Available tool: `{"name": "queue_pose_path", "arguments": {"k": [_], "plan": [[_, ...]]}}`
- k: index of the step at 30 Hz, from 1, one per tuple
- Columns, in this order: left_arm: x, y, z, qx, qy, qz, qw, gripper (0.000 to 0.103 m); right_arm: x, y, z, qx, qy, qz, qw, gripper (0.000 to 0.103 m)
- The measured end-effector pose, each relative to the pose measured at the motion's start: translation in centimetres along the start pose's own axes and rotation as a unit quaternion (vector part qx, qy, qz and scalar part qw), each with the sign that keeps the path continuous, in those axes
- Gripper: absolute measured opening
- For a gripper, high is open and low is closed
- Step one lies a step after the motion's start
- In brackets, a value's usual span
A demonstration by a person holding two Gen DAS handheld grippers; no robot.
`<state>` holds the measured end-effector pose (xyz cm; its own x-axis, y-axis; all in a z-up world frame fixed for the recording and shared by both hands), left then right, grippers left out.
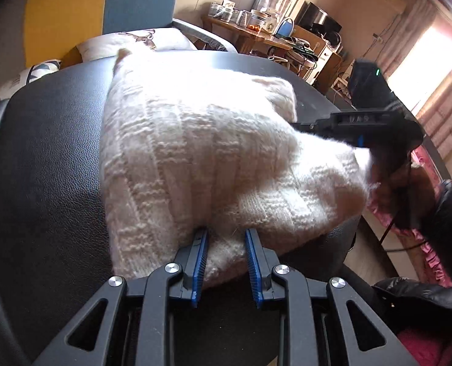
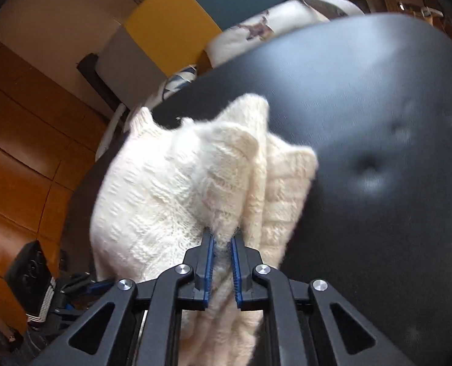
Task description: Fold clothes
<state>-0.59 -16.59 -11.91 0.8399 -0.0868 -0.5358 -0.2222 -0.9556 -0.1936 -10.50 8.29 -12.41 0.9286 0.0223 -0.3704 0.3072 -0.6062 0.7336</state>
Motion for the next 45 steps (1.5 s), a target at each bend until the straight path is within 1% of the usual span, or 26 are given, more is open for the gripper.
{"name": "queue_pose_path", "arguments": {"k": [2, 4, 6, 7, 9, 10, 13, 16, 17, 18, 20, 21, 22, 23, 25, 26, 28, 32, 33, 34, 35, 38, 42, 43, 44, 45], "plan": [[-0.2, 0.0, -0.4, 0.007, 0.0, -0.008, 0.9999, 0.026, -0.1, -0.2, 0.3, -0.002, -0.011, 0.0, 1.0, 0.01], [-0.7, -0.2, -1.6, 0.021, -0.019, -0.015, 0.9995, 0.026, 0.0, 0.2, 0.6, 0.002, -0.015, -0.012, 1.0, 0.01], [-1.6, -0.4, -2.8, 0.05, -0.044, -0.026, 0.9974, 0.026, -0.3, -0.4, 0.6, -0.013, -0.016, 0.001, 1.0, 0.009], [-2.2, -0.7, -3.1, 0.062, -0.054, -0.027, 0.9962, 0.026, 0.0, -0.8, 0.1, -0.028, -0.018, 0.016, 0.999, 0.01], [-3.5, -1.8, -2.9, 0.065, -0.065, -0.011, 0.9957, 0.027, -0.1, -1.2, 0.0, -0.044, -0.02, 0.027, 0.999, 0.01], [-3.9, -2.5, -2.6, 0.068, -0.063, -0.002, 0.9957, 0.027, -0.1, -1.2, 0.0, -0.045, -0.02, 0.026, 0.998, 0.01], [-4.8, -5.5, 0.2, 0.088, -0.038, 0.027, 0.995, 0.027, -0.3, -1.3, 0.1, -0.051, -0.021, 0.026, 0.998, 0.011], [-2.5, -8.7, 2.6, 0.082, 0.008, 0.058, 0.995, 0.027, -0.5, -1.2, 0.0, -0.054, -0.02, 0.027, 0.998, 0.011], [-1.8, -9.5, 3.0, 0.078, 0.003, 0.065, 0.9949, 0.027, -0.7, -0.9, -0.2, -0.052, -0.02, 0.024, 0.998, 0.012], [-1.6, -9.7, 2.9, 0.081, -0.003, 0.062, 0.9948, 0.027, -0.9, -0.5, -0.7, -0.044, -0.022, 0.016, 0.999, 0.015], [-1.5, -9.5, 2.5, 0.092, -0.01, 0.043, 0.9948, 0.027, -1.3, 0.6, -2.0, -0.023, -0.029, -0.005, 0.999, 0.016], [-1.6, -9.3, 2.0, 0.095, -0.017, 0.034, 0.9947, 0.028, -1.7, 1.0, -2.6, -0.012, -0.036, -0.023, 0.999, 0.019], [-1.7, -9.3, 1.5, 0.093, -0.026, 0.033, 0.9948, 0.028, -2.1, 2.0, -3.0, -0.004, -0.043, -0.043, 0.998, 0.019], [-1.7, -9.3, 0.9, 0.089, -0.036, 0.034, 0.9948, 0.028, -2.3, 3.1, -3.5, -0.002, -0.05, -0.063, 0.997, 0.019], [-1.6, -9.1, -0.5, 0.091, -0.06, 0.033, 0.9935, 0.028, -2.6, 5.1, -3.8, -0.014, -0.054, -0.101, 0.993, 0.019], [-1.5, -8.9, -1.3, 0.088, -0.071, 0.03, 0.9931, 0.028, -2.8, 6.1, -3.6, -0.022, -0.053, -0.117, 0.991, 0.019], [-1.3, -8.4, -2.5, 0.073, -0.088, 0.029, 0.9931, 0.028, -3.3, 7.4, -1.8, -0.016, -0.044, -0.132, 0.99, 0.019], [0.0, -6.8, -0.9, 0.029, -0.05, 0.034, 0.9978, 0.032, -4.2, 6.3, 0.9, 0.037, -0.019, -0.131, 0.991, 0.019], [0.3, -6.4, -0.4, 0.018, -0.04, 0.035, 0.9984, 0.032, -4.7, 5.6, 1.9, 0.05, -0.018, -0.121, 0.991, 0.016], [0.7, -6.3, -0.1, 0.017, -0.041, 0.035, 0.9984, 0.031, -5.3, 4.7, 3.1, 0.075, -0.014, -0.11, 0.991, 0.013], [1.2, -6.3, 0.2, 0.021, -0.046, 0.034, 0.9981, 0.031, -5.6, 3.5, 3.8, 0.09, -0.007, -0.098, 0.991, 0.012], [1.2, -6.1, 0.5, 0.042, -0.04, 0.004, 0.9983, 0.031, -6.3, 1.6, 4.3, 0.055, -0.019, -0.071, 0.996, 0.008], [1.0, -6.2, -0.8, 0.052, -0.049, -0.003, 0.9974, 0.032, -6.6, 1.7, 4.1, 0.056, -0.013, -0.071, 0.996, 0.008], [0.8, -6.1, -1.3, 0.06, -0.054, -0.007, 0.9967, 0.032, -6.8, 2.0, 3.8, 0.061, -0.01, -0.075, 0.995, 0.009], [0.6, -5.8, -2.1, 0.059, -0.063, -0.012, 0.9962, 0.033, -6.9, 2.4, 3.4, 0.067, -0.007, -0.079, 0.995, 0.009], [0.5, -5.4, -3.0, 0.056, -0.074, -0.016, 0.9955, 0.033, -6.8, 3.2, 2.7, 0.069, -0.007, -0.092, 0.993, 0.012]]}}
Point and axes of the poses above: each gripper's, at about its wrist camera, not at the fingertips, and z roughly the way its jaws point, y to its left, x to its underside, the point moved 1 cm from there along z, roughly the way its jaws point, and after that the axes turned 10 degrees about -x, right-handed, at the moved point
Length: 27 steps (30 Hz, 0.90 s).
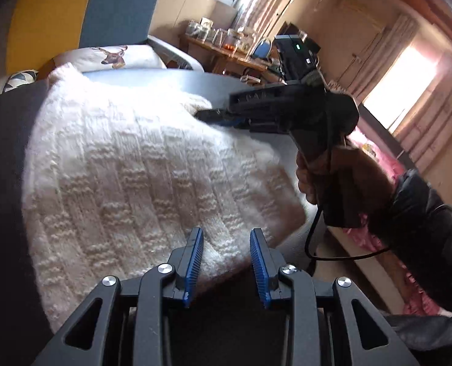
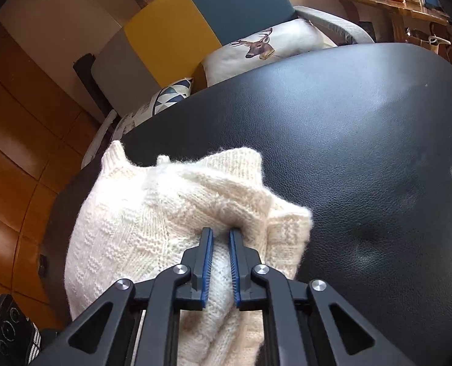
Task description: Fold clothes
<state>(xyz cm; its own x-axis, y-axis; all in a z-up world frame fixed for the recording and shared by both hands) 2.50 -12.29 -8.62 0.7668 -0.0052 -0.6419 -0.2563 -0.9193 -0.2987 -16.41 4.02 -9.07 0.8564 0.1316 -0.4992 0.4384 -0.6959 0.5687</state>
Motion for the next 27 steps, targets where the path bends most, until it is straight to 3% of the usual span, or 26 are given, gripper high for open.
{"name": "queue_pose_path", "arguments": {"k": [2, 4, 8, 12, 14, 15, 18, 21, 27], "plan": [[-0.8, 0.6, -1.6, -0.014, -0.025, -0.002, 0.9996, 0.034, 0.1, 1.8, -1.8, -0.009, -0.006, -0.032, 0.999, 0.013], [-1.5, 1.6, -3.0, -0.029, -0.043, -0.011, 0.9986, 0.036, 0.8, 3.9, -3.5, -0.046, -0.009, -0.064, 0.997, 0.015], [-1.9, 3.6, -3.9, -0.055, -0.054, -0.028, 0.9966, 0.044, 3.7, 7.8, -5.6, -0.099, 0.026, -0.133, 0.986, 0.015], [0.1, 5.0, -2.6, -0.072, -0.019, -0.029, 0.9968, 0.044, 7.6, 8.5, -4.1, -0.032, 0.092, -0.192, 0.977, 0.016], [1.4, 5.3, -1.5, -0.074, 0.001, -0.03, 0.9968, 0.044, 9.2, 5.9, -2.4, 0.023, 0.123, -0.163, 0.979, 0.016], [1.9, 5.3, -1.2, -0.071, 0.0, -0.032, 0.997, 0.044, 9.7, 4.7, -2.1, 0.027, 0.12, -0.146, 0.982, 0.014], [2.3, 5.2, -0.3, -0.066, -0.01, -0.041, 0.9969, 0.045, 10.5, 2.2, -2.3, 0.002, 0.089, -0.095, 0.991, 0.014], [2.1, 5.5, -0.6, -0.062, -0.012, -0.055, 0.9965, 0.045, 11.0, 1.9, -2.2, -0.001, 0.069, -0.088, 0.994, 0.014], [-1.6, 7.0, -4.0, -0.046, -0.058, -0.081, 0.994, 0.045, 11.4, 1.6, -2.6, -0.01, 0.052, -0.079, 0.995, 0.015]]}}
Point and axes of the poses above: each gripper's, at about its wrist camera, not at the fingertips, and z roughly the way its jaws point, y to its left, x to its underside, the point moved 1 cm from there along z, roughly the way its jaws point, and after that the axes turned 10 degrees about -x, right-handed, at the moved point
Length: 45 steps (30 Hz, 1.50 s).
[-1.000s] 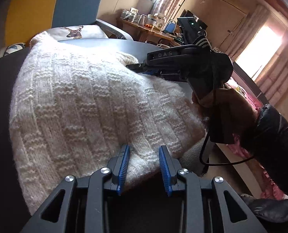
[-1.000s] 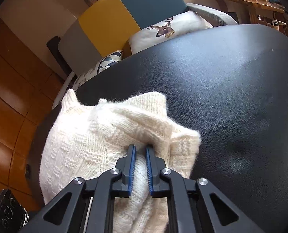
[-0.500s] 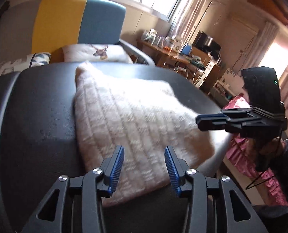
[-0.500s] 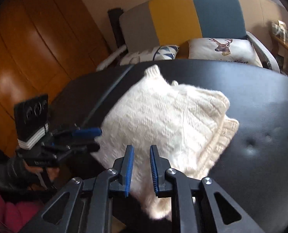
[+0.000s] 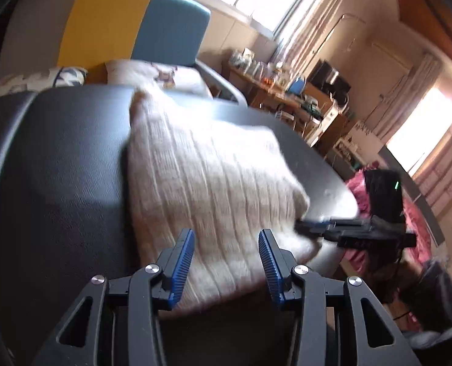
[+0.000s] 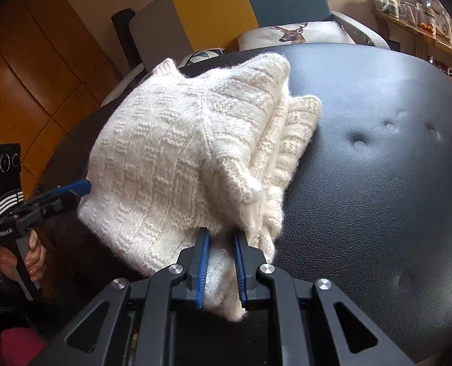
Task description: Fold clothes
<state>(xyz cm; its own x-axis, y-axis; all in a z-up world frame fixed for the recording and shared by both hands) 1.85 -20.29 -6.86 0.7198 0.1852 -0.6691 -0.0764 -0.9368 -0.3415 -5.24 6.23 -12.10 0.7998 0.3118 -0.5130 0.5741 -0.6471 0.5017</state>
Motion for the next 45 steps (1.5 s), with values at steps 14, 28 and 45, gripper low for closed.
{"name": "queue_pose_path", "arguments": {"k": [14, 28, 45], "plan": [[-11.3, 1.3, 7.3, -0.013, 0.022, 0.076, 0.9968, 0.046, -7.5, 4.5, -6.3, 0.001, -0.066, -0.077, 0.995, 0.021], [-9.5, 2.5, 9.8, -0.019, 0.031, 0.027, 0.999, 0.049, -11.4, -6.8, 2.4, -0.055, -0.04, 0.111, 0.991, 0.02], [-3.9, 8.9, 8.0, 0.085, 0.106, -0.167, 0.9765, 0.083, -2.4, -14.3, 1.3, -0.268, -0.066, 0.376, 0.885, 0.064]]}}
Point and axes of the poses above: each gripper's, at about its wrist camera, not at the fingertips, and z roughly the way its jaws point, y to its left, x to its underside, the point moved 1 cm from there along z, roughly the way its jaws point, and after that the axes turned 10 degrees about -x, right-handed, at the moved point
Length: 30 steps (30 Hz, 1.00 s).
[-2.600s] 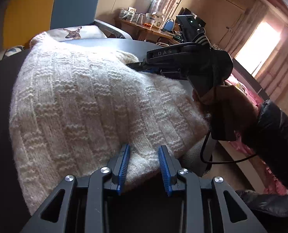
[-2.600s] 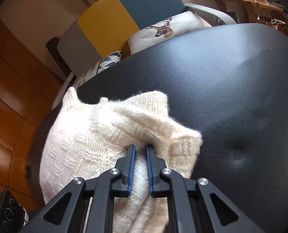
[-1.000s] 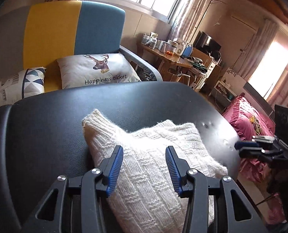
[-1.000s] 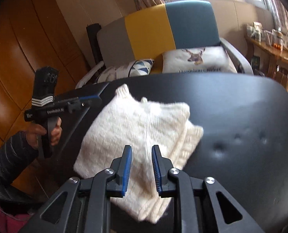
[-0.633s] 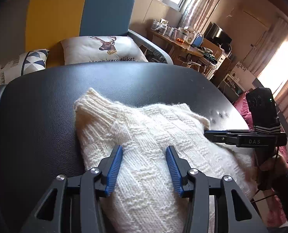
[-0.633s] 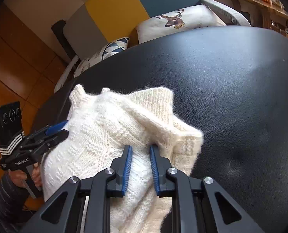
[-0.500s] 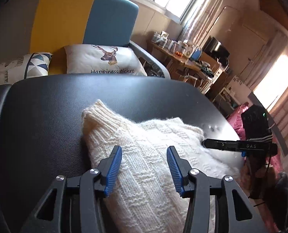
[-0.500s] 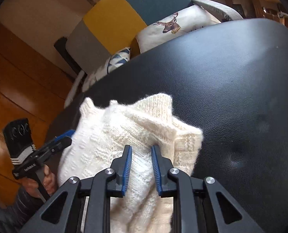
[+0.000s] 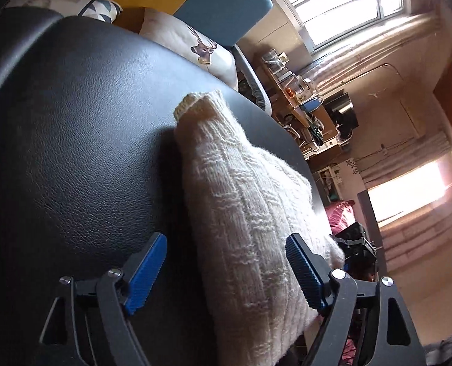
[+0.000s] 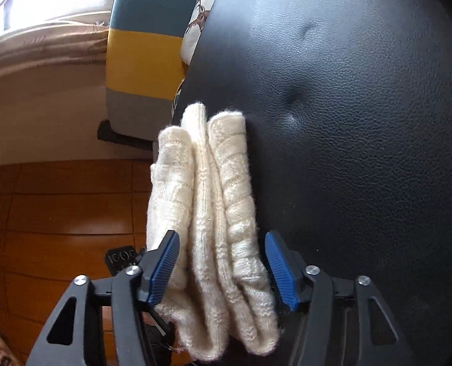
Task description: Fold clothes
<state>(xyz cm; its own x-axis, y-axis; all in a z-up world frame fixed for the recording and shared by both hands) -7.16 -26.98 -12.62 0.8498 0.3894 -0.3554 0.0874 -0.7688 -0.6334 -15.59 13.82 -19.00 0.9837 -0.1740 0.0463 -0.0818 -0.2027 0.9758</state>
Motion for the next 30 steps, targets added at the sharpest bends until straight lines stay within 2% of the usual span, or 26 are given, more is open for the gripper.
{"name": "queue_pose_path", "arguments": {"k": [1, 4, 9, 13, 16, 17, 18, 19, 22, 24, 26, 30], "plan": [[0.0, -0.2, 0.4, 0.004, 0.007, -0.003, 1.0, 0.083, -0.2, 0.0, 0.3, -0.009, 0.004, 0.004, 1.0, 0.068], [0.2, -0.9, 1.2, -0.003, 0.014, 0.009, 0.9999, 0.084, -0.7, 0.6, 2.1, 0.007, 0.034, -0.009, 0.999, 0.069], [0.0, -1.9, 2.0, -0.014, 0.028, 0.032, 0.999, 0.091, -1.8, 1.4, 5.8, 0.068, 0.089, -0.017, 0.994, 0.069], [-0.1, -2.4, 2.7, -0.031, 0.041, 0.048, 0.9975, 0.095, -2.5, 1.5, 6.8, 0.072, 0.099, -0.011, 0.992, 0.069], [0.2, -2.6, 2.7, -0.04, 0.035, 0.039, 0.9978, 0.094, -2.0, 1.7, 6.6, 0.072, 0.084, -0.033, 0.993, 0.069], [0.3, -2.8, 2.8, -0.04, 0.037, 0.048, 0.9974, 0.082, -1.7, 1.9, 6.5, 0.072, 0.078, -0.043, 0.993, 0.069], [0.4, -3.1, 3.0, -0.038, 0.04, 0.061, 0.9966, 0.075, -1.5, 2.0, 6.5, 0.076, 0.077, -0.053, 0.993, 0.067], [0.5, -3.3, 3.0, -0.041, 0.038, 0.065, 0.9963, 0.075, -1.3, 2.1, 6.5, 0.082, 0.075, -0.059, 0.992, 0.063], [1.0, -4.0, 2.4, -0.054, 0.017, 0.082, 0.9951, 0.059, -0.9, 2.4, 7.0, 0.104, 0.069, -0.08, 0.989, 0.045], [1.4, -4.5, 2.0, -0.065, 0.001, 0.092, 0.9936, 0.048, -0.4, 2.9, 7.8, 0.117, 0.06, -0.101, 0.986, 0.042], [1.9, -5.1, 1.6, -0.078, -0.014, 0.103, 0.9915, 0.044, 0.1, 3.4, 8.6, 0.13, 0.051, -0.123, 0.983, 0.04], [3.0, -6.7, 1.0, -0.082, -0.035, 0.129, 0.9876, 0.041, 0.9, 2.8, 7.7, 0.103, 0.014, -0.109, 0.989, 0.036]]}}
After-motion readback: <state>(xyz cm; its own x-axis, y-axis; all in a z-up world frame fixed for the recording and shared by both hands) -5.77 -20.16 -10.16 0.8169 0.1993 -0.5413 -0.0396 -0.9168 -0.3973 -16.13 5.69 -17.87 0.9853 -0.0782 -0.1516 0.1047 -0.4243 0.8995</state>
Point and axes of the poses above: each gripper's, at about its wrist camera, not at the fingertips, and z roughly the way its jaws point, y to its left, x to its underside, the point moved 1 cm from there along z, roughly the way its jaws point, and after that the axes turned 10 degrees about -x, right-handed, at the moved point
